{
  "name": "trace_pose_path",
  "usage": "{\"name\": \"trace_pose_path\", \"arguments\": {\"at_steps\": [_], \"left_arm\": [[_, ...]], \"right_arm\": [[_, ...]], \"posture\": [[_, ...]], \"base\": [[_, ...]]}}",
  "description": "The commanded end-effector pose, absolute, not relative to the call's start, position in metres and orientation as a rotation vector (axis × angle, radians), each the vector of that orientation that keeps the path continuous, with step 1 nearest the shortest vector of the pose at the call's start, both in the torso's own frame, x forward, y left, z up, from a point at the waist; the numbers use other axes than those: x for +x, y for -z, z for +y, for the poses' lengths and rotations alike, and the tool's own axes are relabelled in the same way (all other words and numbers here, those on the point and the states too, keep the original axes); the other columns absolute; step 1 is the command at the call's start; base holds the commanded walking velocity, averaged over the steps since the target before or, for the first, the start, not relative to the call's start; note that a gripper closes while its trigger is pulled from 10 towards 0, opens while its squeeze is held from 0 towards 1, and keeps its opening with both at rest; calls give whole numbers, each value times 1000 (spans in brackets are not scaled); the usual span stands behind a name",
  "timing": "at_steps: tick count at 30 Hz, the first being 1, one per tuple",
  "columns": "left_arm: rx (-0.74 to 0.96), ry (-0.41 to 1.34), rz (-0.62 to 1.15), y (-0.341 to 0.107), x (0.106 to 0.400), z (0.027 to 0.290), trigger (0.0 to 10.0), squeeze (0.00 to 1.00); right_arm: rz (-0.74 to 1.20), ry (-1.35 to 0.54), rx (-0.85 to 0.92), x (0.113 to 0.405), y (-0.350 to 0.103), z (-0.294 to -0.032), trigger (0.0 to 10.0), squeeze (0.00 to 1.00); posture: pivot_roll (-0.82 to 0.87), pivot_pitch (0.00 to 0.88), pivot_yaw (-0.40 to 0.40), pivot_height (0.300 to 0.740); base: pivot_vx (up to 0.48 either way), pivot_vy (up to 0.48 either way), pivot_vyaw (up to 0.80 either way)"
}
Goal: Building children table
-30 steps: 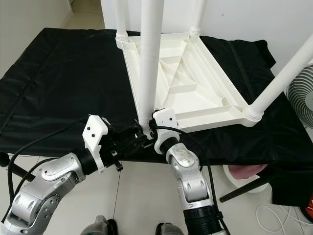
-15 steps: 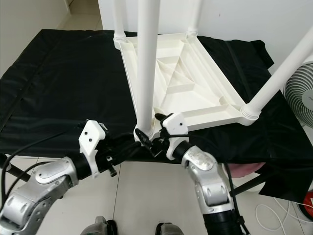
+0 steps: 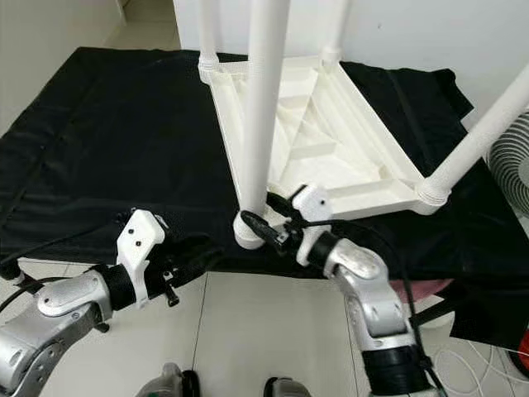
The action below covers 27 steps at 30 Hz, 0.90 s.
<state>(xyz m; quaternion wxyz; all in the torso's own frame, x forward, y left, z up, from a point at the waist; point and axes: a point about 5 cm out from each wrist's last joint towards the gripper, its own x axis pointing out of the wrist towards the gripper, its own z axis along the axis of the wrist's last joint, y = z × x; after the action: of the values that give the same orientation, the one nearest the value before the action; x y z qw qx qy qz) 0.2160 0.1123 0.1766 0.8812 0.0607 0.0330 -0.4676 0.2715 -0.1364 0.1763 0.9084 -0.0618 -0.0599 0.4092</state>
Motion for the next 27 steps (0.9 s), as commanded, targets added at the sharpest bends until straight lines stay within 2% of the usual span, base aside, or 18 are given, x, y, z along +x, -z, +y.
{"name": "trace_pose_path", "arguments": {"at_steps": [1,4,5,12,13,14,15,16,17,18,19,24,25,26,27], "left_arm": [[118,1076,80,-177,209,110,10000,0],[118,1076,82,-177,209,110,10000,0],[120,1077,84,-177,209,110,10000,0],[123,1080,83,-177,211,109,10000,0],[123,1080,83,-177,211,109,10000,0],[123,1080,83,-177,211,109,10000,0],[117,1073,79,-178,210,109,10000,0],[114,1071,79,-178,210,109,10000,0],[114,1071,79,-178,210,109,10000,0],[113,1068,79,-178,209,109,10000,0],[111,1067,80,-178,209,109,10000,0],[107,1061,79,-177,209,108,10000,0],[105,1060,78,-177,208,108,10000,0],[105,1060,78,-177,208,108,10000,0],[104,1059,78,-177,208,108,10000,0]], "right_arm": [[-142,-844,-127,269,-181,-140,0,0],[-141,-856,-126,267,-182,-141,0,0],[-140,-867,-123,265,-183,-141,10000,0],[-127,-893,-123,265,-184,-144,10000,0],[-126,-895,-119,266,-184,-144,6157,0],[-126,-895,-119,266,-184,-144,6157,0],[-131,-903,-105,267,-185,-142,0,0],[-130,-903,-108,268,-185,-142,3333,0],[-130,-903,-108,268,-185,-142,3333,0],[-130,-906,-114,268,-186,-141,10000,0],[-126,-910,-119,268,-186,-142,10000,1000],[-125,-905,-149,270,-187,-144,10000,1000],[-119,-908,-154,270,-187,-145,10000,439],[-119,-908,-154,270,-187,-145,10000,439],[-118,-912,-161,269,-187,-145,10000,0]], "posture": [[-34,131,7,740],[-38,133,9,740],[-43,134,11,740],[-45,135,11,740],[-43,135,8,740],[-43,135,8,740],[-39,134,6,740],[-35,137,-1,740],[-35,137,-1,740],[-35,137,-1,740],[-35,137,-1,740],[-35,136,-5,740],[-35,136,-5,740],[-35,136,-5,740],[-35,136,-5,740]], "base": [[0,0,0],[0,0,0],[0,0,0],[0,0,0],[0,0,0],[0,0,0],[0,0,0],[0,0,0],[0,0,0],[0,0,0],[0,0,0],[0,0,0],[0,0,0],[0,0,0],[0,0,0]]}}
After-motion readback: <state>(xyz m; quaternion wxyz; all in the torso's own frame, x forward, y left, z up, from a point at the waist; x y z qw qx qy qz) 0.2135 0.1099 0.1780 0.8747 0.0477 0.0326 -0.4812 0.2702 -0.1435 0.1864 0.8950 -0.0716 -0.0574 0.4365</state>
